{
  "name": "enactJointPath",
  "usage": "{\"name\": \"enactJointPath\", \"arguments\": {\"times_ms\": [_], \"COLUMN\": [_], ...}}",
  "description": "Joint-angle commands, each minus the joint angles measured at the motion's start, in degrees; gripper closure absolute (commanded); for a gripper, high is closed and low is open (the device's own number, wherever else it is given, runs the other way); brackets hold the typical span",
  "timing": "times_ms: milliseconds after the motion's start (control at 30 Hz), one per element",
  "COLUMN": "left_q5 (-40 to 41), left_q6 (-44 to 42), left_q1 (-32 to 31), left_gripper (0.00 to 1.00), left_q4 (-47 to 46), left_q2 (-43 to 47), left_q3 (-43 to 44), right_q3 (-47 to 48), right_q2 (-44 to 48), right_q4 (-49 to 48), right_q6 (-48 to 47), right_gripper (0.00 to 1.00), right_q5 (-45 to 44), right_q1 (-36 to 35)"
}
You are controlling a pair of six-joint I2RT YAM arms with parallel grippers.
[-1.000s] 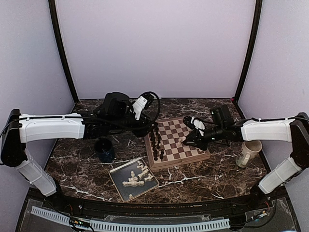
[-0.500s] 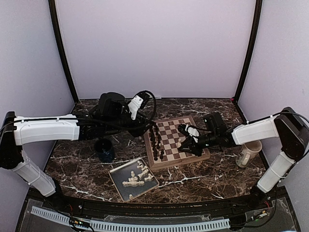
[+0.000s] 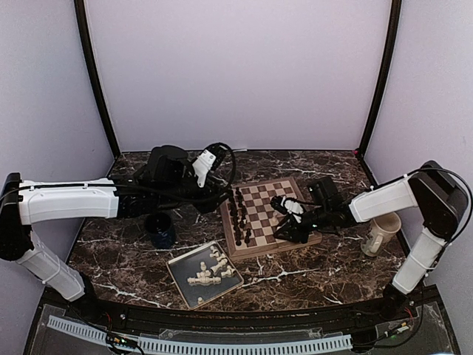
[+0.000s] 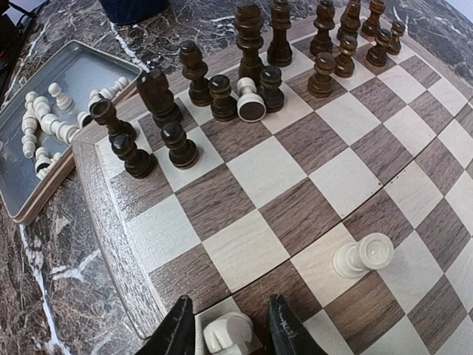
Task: Set up the chess pieces on the board
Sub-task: Place the knight on the chessboard, then move the knight on the chessboard.
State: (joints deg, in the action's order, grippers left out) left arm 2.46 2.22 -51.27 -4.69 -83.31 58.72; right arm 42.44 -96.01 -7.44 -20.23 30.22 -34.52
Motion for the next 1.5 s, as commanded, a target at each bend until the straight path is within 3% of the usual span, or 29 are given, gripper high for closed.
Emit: {"name": "enactJointPath", "arguments": {"times_ms": [0,367,733,1467], "left_q5": [0.1,-0.2,-0.7,-0.9], "left_q6": [-0.4,-1.3,-1.9,-2.0], "left_q1": [-0.2,-0.2,-0.2,-0.2], "left_gripper": [0.50,0.50,0.49,0.49], "left_q4": [-1.0,0.5,0.3,-0.1], "left_q2": [3.4,4.7,4.2,4.0], "left_q3": [-0.9,-1.7,-2.2,-2.7], "right_q3": [3.3,15.3,17.5,20.2], "right_q2": [1.6,-3.1,-3.2,0.3], "right_q4": [2.7,24.9,30.6,36.9], "right_q6": [1.0,-0.9,-1.7,-2.5], "right_gripper": [0.64,0.62,0.56,0.55], "right_q5": [-1.9,-5.9,-8.3,-5.5], "right_q1": [-0.5,-0.5,-0.9,-0.9]}}
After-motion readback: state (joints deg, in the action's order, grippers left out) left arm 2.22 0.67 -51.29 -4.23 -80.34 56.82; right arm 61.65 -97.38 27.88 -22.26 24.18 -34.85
